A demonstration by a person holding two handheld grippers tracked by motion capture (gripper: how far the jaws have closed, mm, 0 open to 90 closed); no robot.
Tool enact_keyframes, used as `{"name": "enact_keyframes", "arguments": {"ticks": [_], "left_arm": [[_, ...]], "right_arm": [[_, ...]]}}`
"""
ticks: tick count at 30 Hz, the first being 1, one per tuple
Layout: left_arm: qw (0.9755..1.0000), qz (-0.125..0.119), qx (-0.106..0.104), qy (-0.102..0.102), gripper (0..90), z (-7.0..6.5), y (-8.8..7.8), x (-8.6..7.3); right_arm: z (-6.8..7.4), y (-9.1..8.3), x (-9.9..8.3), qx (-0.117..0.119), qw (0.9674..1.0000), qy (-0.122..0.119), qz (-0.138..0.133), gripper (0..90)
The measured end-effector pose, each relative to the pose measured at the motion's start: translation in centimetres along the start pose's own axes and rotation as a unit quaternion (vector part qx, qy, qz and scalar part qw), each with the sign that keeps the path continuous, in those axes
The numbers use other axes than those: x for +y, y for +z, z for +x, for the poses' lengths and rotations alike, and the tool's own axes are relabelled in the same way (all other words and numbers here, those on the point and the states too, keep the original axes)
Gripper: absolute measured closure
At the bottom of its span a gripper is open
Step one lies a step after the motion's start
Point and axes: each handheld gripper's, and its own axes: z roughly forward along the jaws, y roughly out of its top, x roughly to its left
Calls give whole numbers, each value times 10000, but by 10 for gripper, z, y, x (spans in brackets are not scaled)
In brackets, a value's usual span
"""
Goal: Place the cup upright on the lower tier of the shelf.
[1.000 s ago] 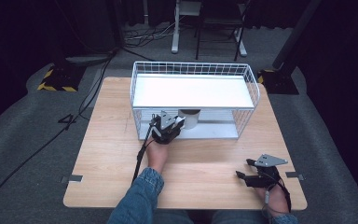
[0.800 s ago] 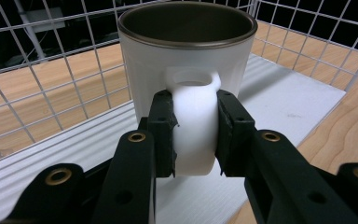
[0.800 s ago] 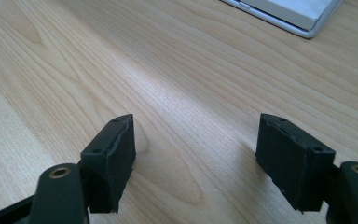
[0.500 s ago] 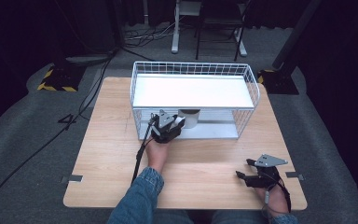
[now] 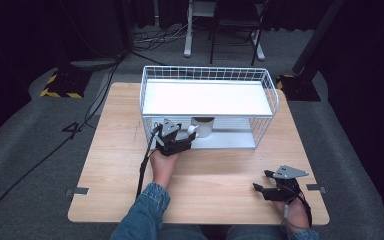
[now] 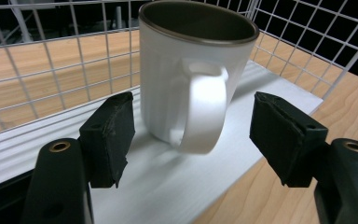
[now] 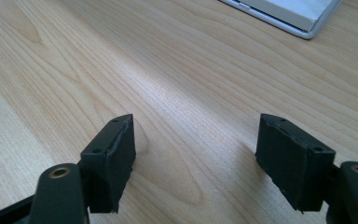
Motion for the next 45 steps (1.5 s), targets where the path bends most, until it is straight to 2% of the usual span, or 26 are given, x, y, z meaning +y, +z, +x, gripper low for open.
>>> {"name": "enact_keyframes", "arguments": {"ticks": [3, 10, 14, 19, 25, 32, 38, 40, 45], "left_arm": [[10000, 1, -50, 16, 320, 0, -11, -2], [9994, -12, -213, 284, 324, -12, -46, -2], [9988, -44, -220, 442, 325, -19, -67, -2], [9983, -38, -208, 540, 326, -24, -93, -5], [9979, 6, -337, 558, 327, -23, -123, -11], [9978, -16, -384, 547, 322, -22, -151, -17], [9970, 214, -321, 676, 320, -18, -168, -28], [9968, 292, -236, 710, 314, -15, -174, -32], [9971, 403, -132, 628, 297, -4, -185, -42]], "right_arm": [[0, 0, 0, -1, 10000, -2, 0, 285], [-1, 1, 1, 52, 10000, 9, 13, 285], [-1, 2, 1, 91, 9999, 47, 26, 283], [-1, 2, 1, 112, 9999, 27, 18, 282], [-1, 2, 1, 130, 9999, 45, 33, 279], [-1, 2, 1, 136, 9999, 54, 37, 276], [-1, 4, 3, 141, 9999, 31, 43, 270], [-1, 4, 3, 141, 9999, 29, 44, 270], [-1, 4, 3, 142, 9999, 30, 43, 270]]}}
